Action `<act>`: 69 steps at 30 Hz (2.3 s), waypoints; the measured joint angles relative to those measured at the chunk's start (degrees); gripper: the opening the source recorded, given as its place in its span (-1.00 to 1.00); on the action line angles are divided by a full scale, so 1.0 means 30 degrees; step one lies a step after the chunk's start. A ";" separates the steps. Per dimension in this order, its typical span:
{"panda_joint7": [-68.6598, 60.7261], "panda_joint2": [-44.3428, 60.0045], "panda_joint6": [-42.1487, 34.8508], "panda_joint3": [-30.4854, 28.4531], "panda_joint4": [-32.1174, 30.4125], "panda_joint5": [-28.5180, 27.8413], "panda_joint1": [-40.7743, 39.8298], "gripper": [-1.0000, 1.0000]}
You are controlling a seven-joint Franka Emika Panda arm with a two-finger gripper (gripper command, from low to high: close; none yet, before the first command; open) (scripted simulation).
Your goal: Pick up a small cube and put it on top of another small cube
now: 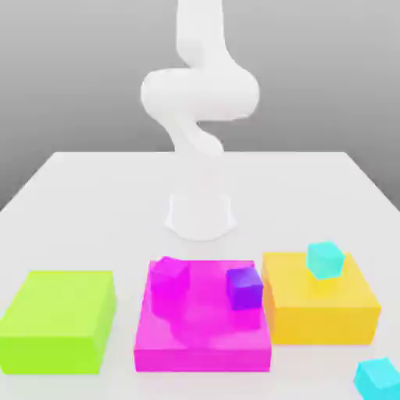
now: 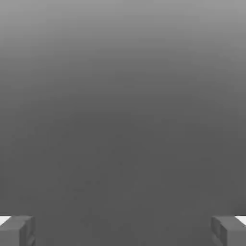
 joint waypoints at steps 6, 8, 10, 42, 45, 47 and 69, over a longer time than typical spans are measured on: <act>0.1863 0.4244 0.0945 0.2037 0.0319 -0.1280 -0.0445 0.00; 0.2510 0.5624 0.1249 0.2679 0.0423 -0.1752 -0.0552 0.00; 0.3187 0.7009 0.1551 0.3269 0.0528 -0.2271 -0.0600 0.00; 0.9861 2.4675 0.7518 0.4442 0.2294 -0.6711 0.3868 -1.00; 0.9354 2.3417 0.6599 0.5109 0.1964 -0.5998 0.3357 -1.00; 0.8779 2.2117 0.5705 0.5647 0.1540 -0.5356 0.2912 -1.00; -0.5607 0.7462 0.3058 0.2893 -0.9749 0.1108 0.1481 -1.00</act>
